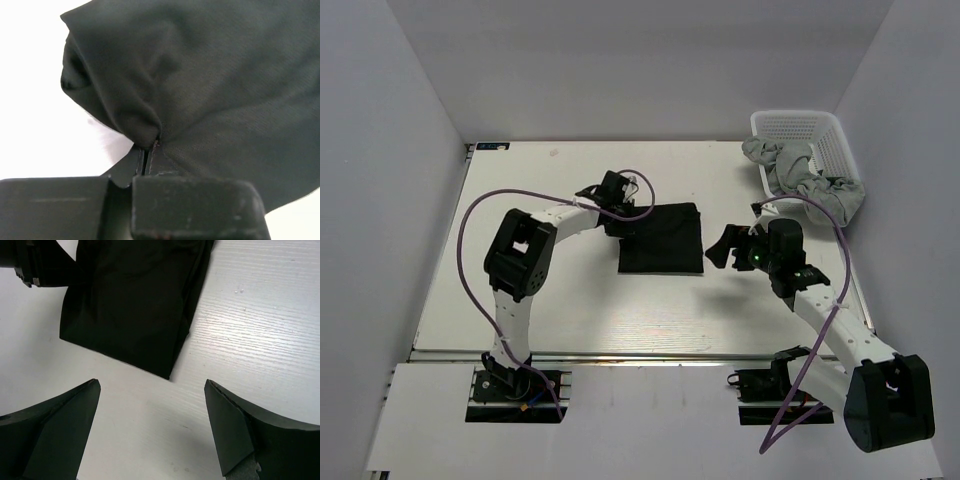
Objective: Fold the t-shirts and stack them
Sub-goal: Put the neatly folded tshirt into the corner of the board with the left arm
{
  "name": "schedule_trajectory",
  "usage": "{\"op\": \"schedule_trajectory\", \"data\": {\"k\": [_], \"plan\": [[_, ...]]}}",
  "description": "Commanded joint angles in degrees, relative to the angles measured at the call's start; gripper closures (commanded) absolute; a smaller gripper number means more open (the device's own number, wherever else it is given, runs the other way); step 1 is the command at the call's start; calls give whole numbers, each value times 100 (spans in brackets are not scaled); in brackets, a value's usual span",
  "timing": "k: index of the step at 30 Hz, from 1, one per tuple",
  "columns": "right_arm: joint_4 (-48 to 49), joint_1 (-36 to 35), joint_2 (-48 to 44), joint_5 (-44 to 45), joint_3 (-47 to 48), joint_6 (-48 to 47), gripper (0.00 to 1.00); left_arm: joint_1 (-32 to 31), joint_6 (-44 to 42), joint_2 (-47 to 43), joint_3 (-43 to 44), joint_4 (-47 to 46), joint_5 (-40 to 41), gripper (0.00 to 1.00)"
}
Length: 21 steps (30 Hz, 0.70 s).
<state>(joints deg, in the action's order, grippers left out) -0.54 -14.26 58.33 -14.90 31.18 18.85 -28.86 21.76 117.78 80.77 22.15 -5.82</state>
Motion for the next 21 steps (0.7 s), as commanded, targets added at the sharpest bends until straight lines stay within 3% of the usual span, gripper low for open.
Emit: {"op": "schedule_trajectory", "data": {"k": [1, 5, 9, 14, 21], "plan": [[62, 20, -163, 250, -24, -180, 10, 143, -539, 324, 507, 982, 1185, 100], [62, 20, -173, 285, -77, -224, 10, 266, -1540, 491, 1466, 1703, 2382, 100], [89, 29, -14, 250, -16, -233, 10, 573, -1859, 711, 2283, 2065, 3287, 100], [89, 37, 284, 206, 195, -259, 10, 1057, -2316, 712, 2408, 1784, 3553, 100], [168, 37, 653, 312, 468, -233, 10, 1875, -2843, 1291, 3391, 1416, 3870, 100]]}}
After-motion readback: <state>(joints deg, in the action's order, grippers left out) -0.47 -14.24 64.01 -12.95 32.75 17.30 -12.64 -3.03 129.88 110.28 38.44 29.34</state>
